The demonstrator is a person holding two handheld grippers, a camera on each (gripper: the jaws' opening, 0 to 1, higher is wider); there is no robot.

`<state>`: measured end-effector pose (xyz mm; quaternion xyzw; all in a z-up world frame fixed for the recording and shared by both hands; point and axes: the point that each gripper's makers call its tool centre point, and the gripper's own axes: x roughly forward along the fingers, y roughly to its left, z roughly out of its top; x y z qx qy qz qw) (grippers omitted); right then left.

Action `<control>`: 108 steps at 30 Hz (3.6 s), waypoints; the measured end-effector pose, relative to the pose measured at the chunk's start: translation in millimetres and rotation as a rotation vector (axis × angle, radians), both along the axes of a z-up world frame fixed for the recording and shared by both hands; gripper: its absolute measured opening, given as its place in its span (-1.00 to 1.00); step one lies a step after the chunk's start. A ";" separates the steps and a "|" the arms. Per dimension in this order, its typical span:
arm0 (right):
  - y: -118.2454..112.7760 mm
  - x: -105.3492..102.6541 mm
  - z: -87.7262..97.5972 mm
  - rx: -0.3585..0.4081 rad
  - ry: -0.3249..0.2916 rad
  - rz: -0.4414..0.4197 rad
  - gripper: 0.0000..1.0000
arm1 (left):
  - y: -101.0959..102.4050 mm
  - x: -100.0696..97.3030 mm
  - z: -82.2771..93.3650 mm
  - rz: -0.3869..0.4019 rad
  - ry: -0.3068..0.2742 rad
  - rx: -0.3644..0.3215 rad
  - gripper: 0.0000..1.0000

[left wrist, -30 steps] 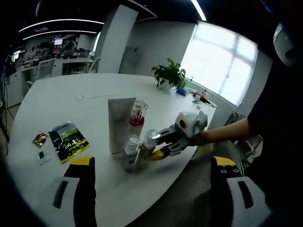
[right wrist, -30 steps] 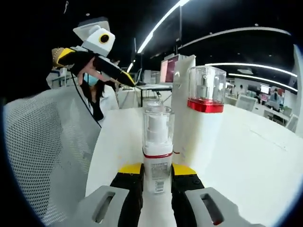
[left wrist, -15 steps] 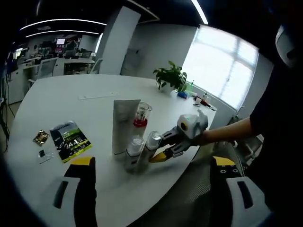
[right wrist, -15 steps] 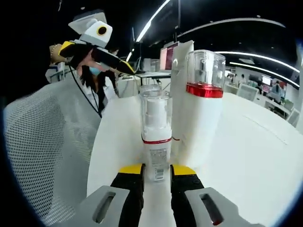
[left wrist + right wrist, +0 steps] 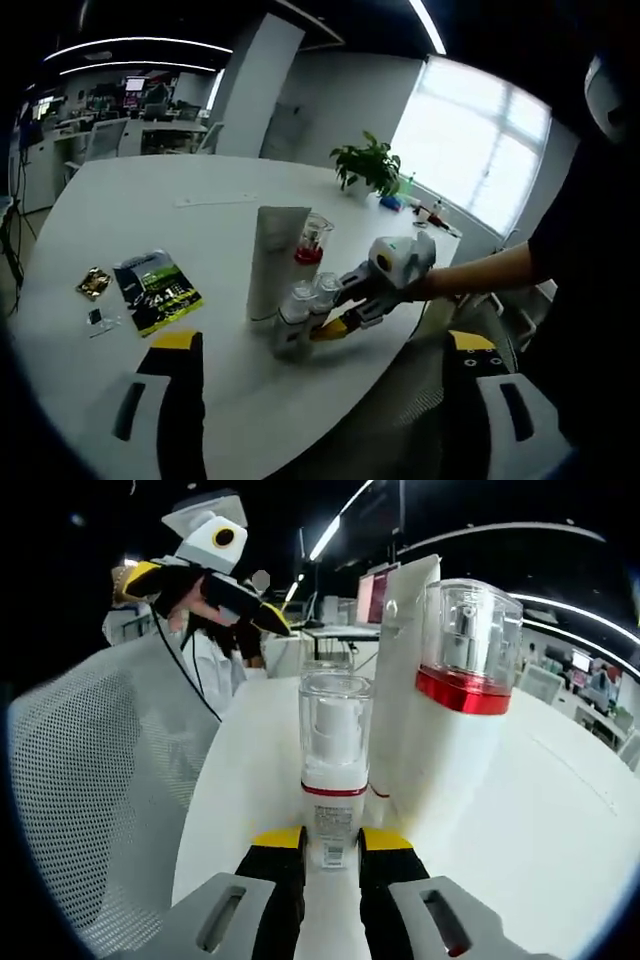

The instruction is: Arrange the skincare products in the storage area until every visible bottle or jar stands upright without overlapping.

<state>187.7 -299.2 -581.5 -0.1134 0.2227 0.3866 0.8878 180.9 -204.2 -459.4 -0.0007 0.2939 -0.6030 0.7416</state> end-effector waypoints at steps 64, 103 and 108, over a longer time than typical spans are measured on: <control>-35.6 -75.5 60.6 0.022 0.140 -0.520 0.34 | 35.4 9.5 12.4 -0.021 0.018 -0.002 0.81; -67.0 -83.2 79.4 0.051 0.050 -0.802 0.98 | 65.4 38.5 -20.0 0.090 0.085 0.139 0.98; -69.5 -83.4 77.6 0.043 0.055 -0.818 0.96 | 59.0 59.2 -29.1 0.121 0.103 0.193 0.92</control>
